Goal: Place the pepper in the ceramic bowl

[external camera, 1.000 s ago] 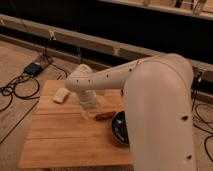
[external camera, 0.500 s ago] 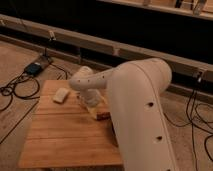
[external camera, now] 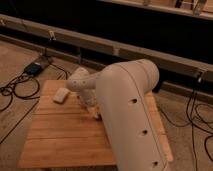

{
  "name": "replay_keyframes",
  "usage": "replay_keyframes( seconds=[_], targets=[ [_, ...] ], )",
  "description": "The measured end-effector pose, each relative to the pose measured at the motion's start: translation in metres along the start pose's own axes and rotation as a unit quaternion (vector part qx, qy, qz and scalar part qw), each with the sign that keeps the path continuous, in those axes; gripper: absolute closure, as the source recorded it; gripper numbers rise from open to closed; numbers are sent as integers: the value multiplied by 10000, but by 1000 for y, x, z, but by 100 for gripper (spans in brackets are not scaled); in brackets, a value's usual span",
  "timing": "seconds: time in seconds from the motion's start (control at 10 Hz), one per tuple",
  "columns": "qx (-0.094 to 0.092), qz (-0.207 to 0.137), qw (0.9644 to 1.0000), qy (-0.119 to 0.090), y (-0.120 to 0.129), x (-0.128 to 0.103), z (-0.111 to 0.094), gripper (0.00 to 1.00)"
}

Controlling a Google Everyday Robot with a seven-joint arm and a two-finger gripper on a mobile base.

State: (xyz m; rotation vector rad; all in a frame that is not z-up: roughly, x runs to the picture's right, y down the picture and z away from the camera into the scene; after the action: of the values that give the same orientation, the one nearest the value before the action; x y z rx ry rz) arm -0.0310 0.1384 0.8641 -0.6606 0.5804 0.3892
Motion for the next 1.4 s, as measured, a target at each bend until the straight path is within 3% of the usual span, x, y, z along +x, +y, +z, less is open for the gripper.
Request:
replay_keyframes(
  seconds=[0.4,0.9,1.0,1.4],
  targets=[
    [112,-170,9994,285,4,9,18,35],
    [192,-141,9991,352,12,6,32,36],
    [201,-124,9991,358,12,6,34,40],
    [232,11,9991,368,12,9,38,82]
  ],
)
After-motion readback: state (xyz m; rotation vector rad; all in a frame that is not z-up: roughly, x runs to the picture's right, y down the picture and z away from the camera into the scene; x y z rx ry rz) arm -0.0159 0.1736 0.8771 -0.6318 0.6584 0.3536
